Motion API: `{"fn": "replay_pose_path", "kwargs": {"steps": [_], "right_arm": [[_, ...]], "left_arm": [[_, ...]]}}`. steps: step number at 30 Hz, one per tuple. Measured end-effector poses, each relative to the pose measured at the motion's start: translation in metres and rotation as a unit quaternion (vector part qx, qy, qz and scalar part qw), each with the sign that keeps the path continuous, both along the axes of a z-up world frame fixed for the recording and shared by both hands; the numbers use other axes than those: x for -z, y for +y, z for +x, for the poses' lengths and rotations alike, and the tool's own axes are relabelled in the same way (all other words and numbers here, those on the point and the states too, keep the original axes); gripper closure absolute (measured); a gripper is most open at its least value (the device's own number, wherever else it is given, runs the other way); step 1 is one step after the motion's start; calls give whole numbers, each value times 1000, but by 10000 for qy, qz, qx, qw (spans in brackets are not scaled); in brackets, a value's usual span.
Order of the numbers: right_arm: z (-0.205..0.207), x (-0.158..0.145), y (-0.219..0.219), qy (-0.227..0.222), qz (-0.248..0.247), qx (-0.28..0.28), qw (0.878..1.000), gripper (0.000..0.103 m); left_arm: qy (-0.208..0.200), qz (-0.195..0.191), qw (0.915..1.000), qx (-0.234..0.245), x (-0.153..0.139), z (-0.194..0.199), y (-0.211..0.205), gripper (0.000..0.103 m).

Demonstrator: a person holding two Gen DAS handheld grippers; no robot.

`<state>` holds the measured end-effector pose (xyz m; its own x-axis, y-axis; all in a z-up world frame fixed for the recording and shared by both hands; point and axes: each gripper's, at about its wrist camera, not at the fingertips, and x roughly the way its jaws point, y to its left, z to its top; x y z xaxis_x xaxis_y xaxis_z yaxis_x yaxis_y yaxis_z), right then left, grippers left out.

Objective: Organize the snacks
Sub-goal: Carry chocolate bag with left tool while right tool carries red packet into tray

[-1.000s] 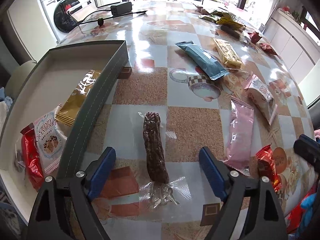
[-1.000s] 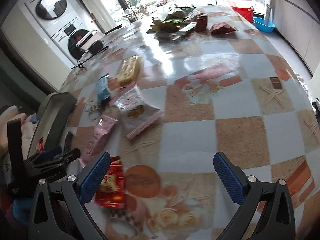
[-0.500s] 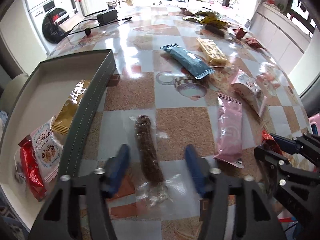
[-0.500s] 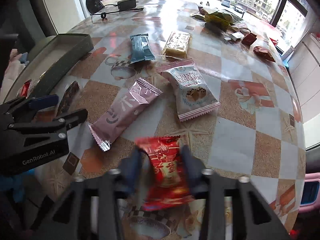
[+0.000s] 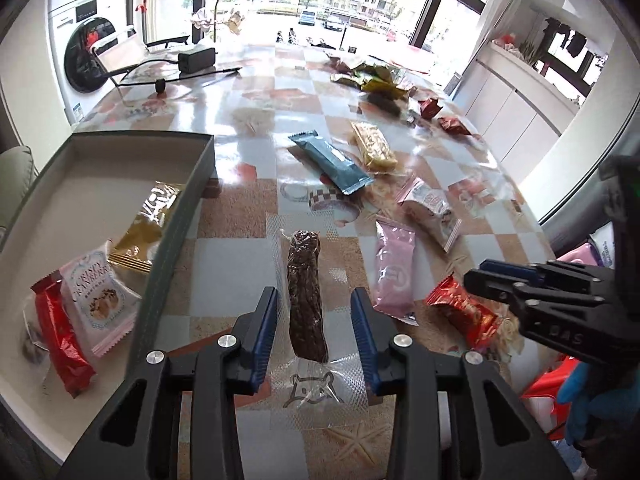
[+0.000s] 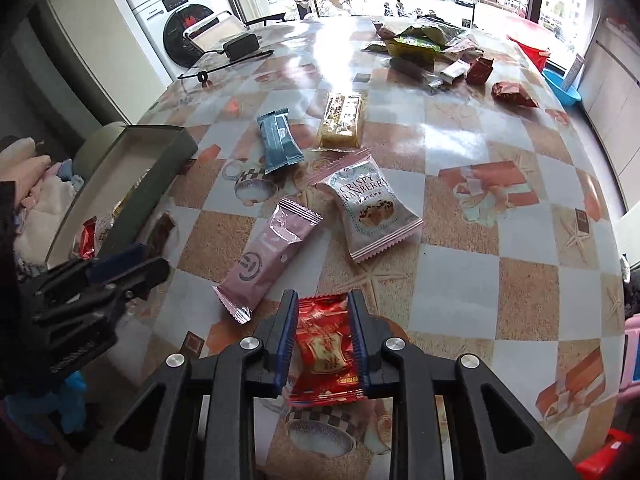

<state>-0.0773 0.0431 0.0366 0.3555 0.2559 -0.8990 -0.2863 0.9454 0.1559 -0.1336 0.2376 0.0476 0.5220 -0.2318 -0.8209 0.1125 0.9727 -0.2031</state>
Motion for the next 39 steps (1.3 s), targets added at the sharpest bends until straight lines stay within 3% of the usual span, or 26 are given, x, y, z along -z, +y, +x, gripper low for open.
{"fn": "replay_pose_path", "kwargs": {"steps": [2, 3, 4, 5, 6, 10, 12, 13, 14, 17, 26, 30, 39], "right_arm": [[2, 6, 3, 138, -74, -70, 9999, 73], [1, 12, 6, 284, -138, -110, 9994, 67], [-3, 14, 7, 373, -203, -110, 9990, 40], [-6, 16, 8, 371, -267, -103, 9989, 25], [-9, 16, 10, 286, -328, -132, 9990, 25], [-12, 24, 21, 244, -697, -262, 9969, 25], [-12, 31, 23, 305, -891, -249, 9952, 38], [-13, 28, 23, 169, -959, -230, 9950, 49], [-13, 26, 23, 151, -938, -229, 9952, 67], [-13, 16, 19, 157, -841, -129, 9963, 75], [-5, -33, 35, 146, 278, -162, 9994, 77], [1, -46, 74, 92, 431, -506, 9977, 77], [15, -45, 165, 191, 683, -1204, 9902, 77]], "left_arm": [[-61, -49, 10000, 12, -5, -4, 5, 63], [-96, -64, 9999, 19, -7, -7, 7, 63], [-128, -64, 9999, 24, -9, -9, 9, 63], [-157, -65, 9999, 23, -10, -11, 11, 63], [-177, -75, 9998, 22, -12, -13, 12, 63], [-245, -158, 9996, 6, -17, -17, 18, 63], [-298, -204, 9993, -5, -21, -20, 22, 62], [-321, -217, 9992, -14, -23, -21, 24, 62], [-351, -225, 9991, -31, -25, -23, 27, 62], [-441, -261, 9987, -85, -31, -25, 35, 62], [-751, -197, 9961, -424, -52, -28, 71, 62], [-763, -103, 9940, -777, -50, -27, 97, 62], [-376, -115, 9897, -1375, -18, -30, 147, 62]]}}
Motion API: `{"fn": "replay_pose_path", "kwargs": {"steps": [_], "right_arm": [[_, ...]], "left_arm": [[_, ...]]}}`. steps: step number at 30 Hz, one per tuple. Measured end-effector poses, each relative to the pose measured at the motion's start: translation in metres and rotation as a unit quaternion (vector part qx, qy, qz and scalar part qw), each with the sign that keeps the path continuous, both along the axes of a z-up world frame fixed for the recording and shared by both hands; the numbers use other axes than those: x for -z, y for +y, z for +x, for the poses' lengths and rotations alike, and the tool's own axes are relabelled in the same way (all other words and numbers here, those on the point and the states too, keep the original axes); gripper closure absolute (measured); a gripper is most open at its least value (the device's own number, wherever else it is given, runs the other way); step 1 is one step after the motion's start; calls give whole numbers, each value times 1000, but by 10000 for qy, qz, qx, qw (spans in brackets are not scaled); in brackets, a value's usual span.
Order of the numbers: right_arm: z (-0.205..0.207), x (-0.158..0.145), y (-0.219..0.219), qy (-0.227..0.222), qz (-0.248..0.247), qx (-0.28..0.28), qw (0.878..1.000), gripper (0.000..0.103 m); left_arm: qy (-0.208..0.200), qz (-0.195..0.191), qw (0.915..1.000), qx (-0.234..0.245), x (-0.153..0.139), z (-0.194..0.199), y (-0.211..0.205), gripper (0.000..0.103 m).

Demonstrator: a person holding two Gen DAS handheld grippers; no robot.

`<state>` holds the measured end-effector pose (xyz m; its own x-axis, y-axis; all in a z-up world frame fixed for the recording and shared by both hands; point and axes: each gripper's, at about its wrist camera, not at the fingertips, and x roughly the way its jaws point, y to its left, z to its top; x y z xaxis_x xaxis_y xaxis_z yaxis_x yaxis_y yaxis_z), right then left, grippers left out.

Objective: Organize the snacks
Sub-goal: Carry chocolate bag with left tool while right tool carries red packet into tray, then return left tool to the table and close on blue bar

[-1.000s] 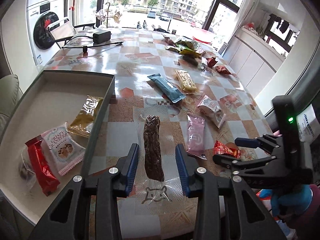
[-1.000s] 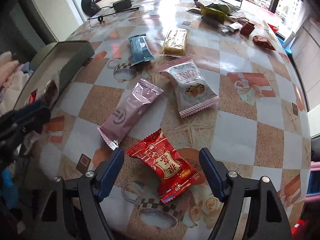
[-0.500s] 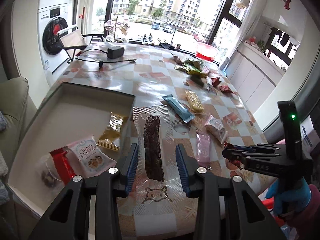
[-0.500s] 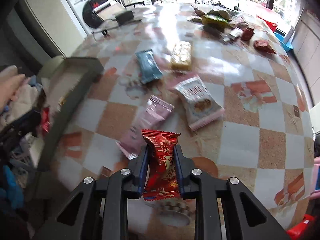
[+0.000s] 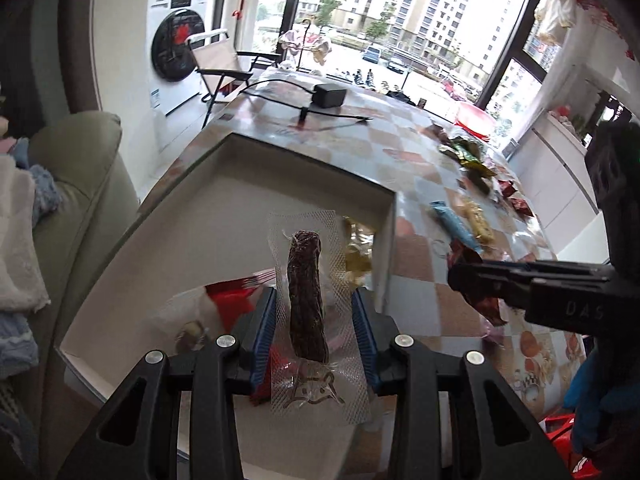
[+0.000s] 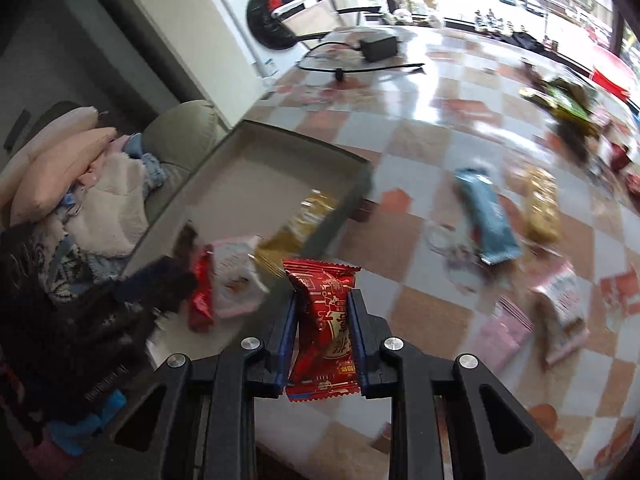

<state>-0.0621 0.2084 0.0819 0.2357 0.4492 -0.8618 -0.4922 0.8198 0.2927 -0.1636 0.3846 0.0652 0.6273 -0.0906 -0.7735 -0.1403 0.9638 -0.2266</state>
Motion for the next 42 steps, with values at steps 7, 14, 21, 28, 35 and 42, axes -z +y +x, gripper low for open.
{"fn": "replay_pose_path", "kwargs": {"steps": [7, 14, 21, 28, 35, 42], "right_arm": [[8, 4, 67, -7, 92, -426, 9990, 77], [16, 20, 87, 209, -27, -588, 9980, 54], [24, 22, 40, 53, -251, -105, 9996, 0], [51, 34, -65, 46, -811, 1041, 9912, 0], [68, 53, -158, 232, -1125, 1983, 9734, 0], [74, 70, -168, 45, -1437, 1748, 9741, 0]], "left_arm": [[126, -19, 9998, -168, 11, 2, 17, 62], [422, 103, 9988, -209, 26, 10, 16, 56], [448, 162, 9988, -147, 18, 16, 2, 37], [417, 156, 9987, 246, 2, 23, -31, 30], [499, 287, 9943, 892, -3, 35, -88, 25], [784, 206, 9907, 1093, 3, 68, -130, 25]]}}
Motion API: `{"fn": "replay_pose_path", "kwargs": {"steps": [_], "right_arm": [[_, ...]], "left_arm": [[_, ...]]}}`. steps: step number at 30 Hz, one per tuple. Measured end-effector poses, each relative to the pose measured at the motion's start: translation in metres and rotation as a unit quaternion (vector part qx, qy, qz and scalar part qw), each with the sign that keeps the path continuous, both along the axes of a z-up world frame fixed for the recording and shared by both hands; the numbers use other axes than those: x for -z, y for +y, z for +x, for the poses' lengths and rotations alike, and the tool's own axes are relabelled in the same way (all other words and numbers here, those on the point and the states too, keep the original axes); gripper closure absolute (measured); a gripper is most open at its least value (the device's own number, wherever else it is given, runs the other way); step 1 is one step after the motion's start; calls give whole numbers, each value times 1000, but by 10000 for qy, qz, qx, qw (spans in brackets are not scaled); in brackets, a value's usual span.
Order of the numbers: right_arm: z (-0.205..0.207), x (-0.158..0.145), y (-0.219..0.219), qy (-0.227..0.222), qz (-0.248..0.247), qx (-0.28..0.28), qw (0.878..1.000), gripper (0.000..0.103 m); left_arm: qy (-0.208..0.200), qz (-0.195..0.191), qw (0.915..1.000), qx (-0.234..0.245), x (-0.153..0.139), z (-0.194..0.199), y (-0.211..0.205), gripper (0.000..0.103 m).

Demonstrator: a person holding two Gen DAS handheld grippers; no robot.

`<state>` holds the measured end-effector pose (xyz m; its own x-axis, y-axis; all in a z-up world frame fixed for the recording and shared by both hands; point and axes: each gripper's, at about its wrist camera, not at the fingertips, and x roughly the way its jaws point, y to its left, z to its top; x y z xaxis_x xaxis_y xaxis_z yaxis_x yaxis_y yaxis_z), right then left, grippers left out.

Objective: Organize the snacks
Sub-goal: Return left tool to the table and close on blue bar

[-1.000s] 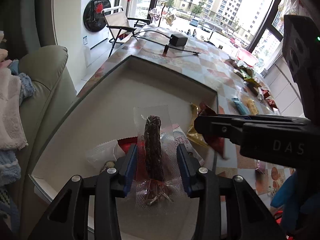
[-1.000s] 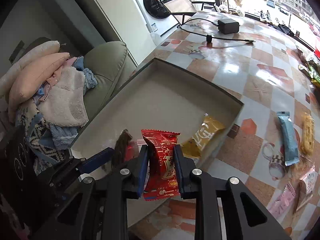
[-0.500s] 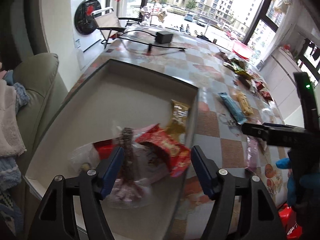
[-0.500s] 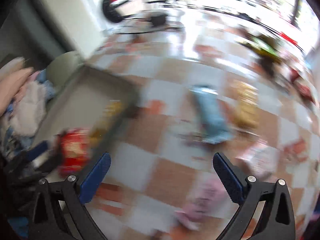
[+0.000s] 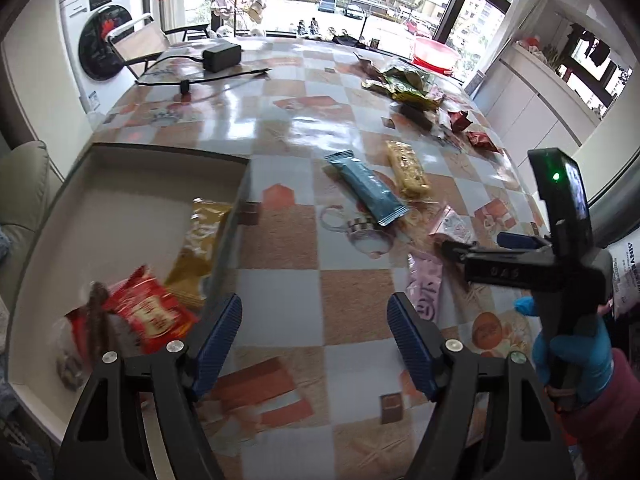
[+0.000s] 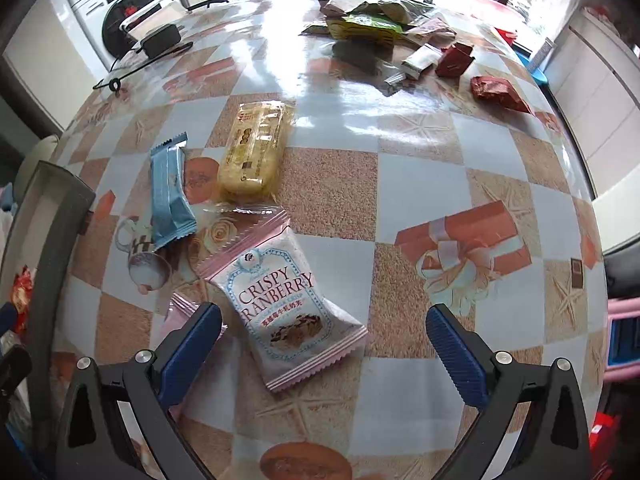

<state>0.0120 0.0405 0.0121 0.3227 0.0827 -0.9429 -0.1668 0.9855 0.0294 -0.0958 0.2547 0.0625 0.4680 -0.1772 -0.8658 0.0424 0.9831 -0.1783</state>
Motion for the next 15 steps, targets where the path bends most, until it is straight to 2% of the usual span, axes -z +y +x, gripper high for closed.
{"fn": "replay_pose_path", "kwargs": {"steps": [3, 9, 15], "right_arm": [[3, 12, -6, -22, -51, -10, 10000, 0], [-10, 14, -10, -537, -41, -256, 9982, 0], [-26, 16, -15, -1101, 92, -379, 9932, 0]], "left_arm": [[214, -106, 9997, -38, 6, 20, -12, 24], [722, -499, 9951, -448, 27, 72, -25, 24], [781, -393, 9934, -739, 36, 121, -44, 24]]}}
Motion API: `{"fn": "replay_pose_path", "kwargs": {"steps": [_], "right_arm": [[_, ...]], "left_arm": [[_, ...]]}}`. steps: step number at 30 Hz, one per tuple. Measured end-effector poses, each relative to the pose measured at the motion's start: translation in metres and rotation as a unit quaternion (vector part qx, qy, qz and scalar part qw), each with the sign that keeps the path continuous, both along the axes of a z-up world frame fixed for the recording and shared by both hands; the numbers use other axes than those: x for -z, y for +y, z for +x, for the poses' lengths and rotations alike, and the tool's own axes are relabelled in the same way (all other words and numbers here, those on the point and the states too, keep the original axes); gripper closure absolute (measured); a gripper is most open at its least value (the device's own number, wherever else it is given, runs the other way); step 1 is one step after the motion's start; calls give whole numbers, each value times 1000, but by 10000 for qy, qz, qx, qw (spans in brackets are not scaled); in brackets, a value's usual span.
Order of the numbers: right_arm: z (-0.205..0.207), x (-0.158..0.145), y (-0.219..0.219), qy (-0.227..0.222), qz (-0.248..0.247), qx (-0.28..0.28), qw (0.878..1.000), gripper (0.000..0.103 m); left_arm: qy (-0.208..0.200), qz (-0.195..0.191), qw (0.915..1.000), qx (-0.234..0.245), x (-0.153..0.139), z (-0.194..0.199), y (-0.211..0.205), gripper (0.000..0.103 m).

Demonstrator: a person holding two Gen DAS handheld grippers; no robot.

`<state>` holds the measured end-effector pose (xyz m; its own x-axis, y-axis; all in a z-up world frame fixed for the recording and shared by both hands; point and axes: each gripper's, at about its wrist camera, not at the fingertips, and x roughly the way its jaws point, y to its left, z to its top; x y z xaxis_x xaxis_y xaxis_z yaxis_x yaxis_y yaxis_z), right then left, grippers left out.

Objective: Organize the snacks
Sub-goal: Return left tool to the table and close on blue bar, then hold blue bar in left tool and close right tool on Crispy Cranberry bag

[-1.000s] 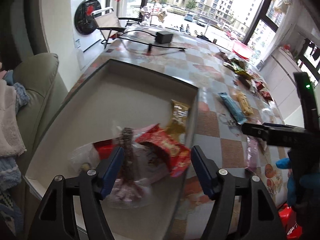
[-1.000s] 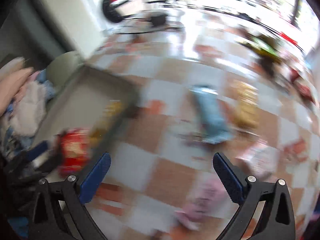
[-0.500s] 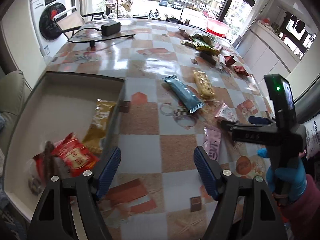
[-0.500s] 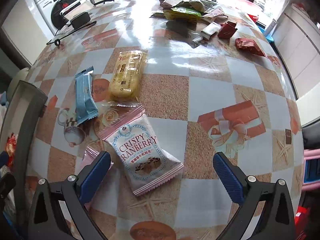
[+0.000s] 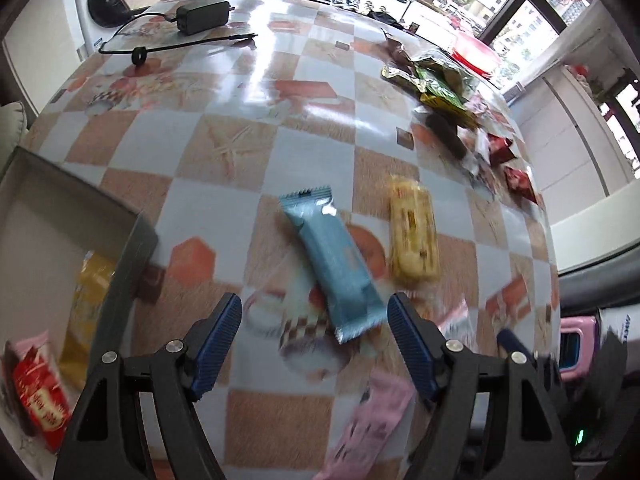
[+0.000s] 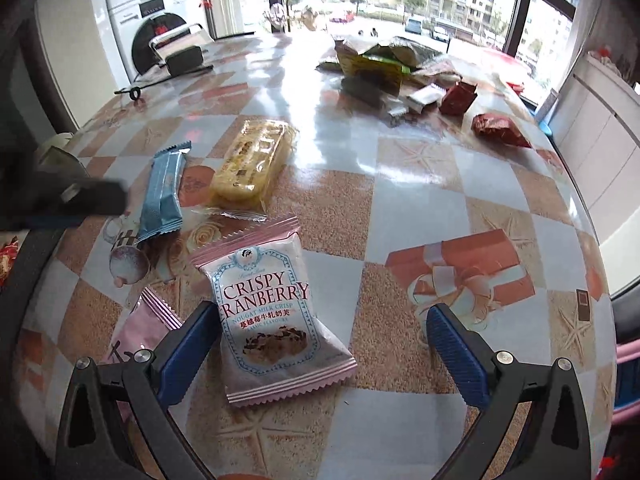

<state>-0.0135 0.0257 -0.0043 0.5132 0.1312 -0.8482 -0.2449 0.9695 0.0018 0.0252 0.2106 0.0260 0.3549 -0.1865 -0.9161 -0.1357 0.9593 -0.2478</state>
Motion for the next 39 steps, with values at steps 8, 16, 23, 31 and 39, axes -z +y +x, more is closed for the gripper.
{"fn": "replay_pose_path", "kwargs": {"steps": [8, 16, 23, 31, 39], "right_arm": [[-1, 0, 3, -63, 28, -6, 10000, 0], [-2, -1, 3, -64, 27, -8, 10000, 0], [-2, -1, 4, -67, 28, -6, 10000, 0], [-2, -1, 4, -67, 29, -13, 10000, 0], [-1, 0, 4, -70, 27, -14, 10000, 0]], "left_arm": [[280, 608, 9977, 84, 19, 38, -22, 24], [-23, 984, 9934, 580, 15, 14, -17, 78], [-627, 1368, 9838, 978, 17, -83, -1, 76], [-1047, 1205, 9837, 829, 25, -98, 4, 16], [-1248, 1171, 9789, 1113, 31, -97, -6, 0]]}}
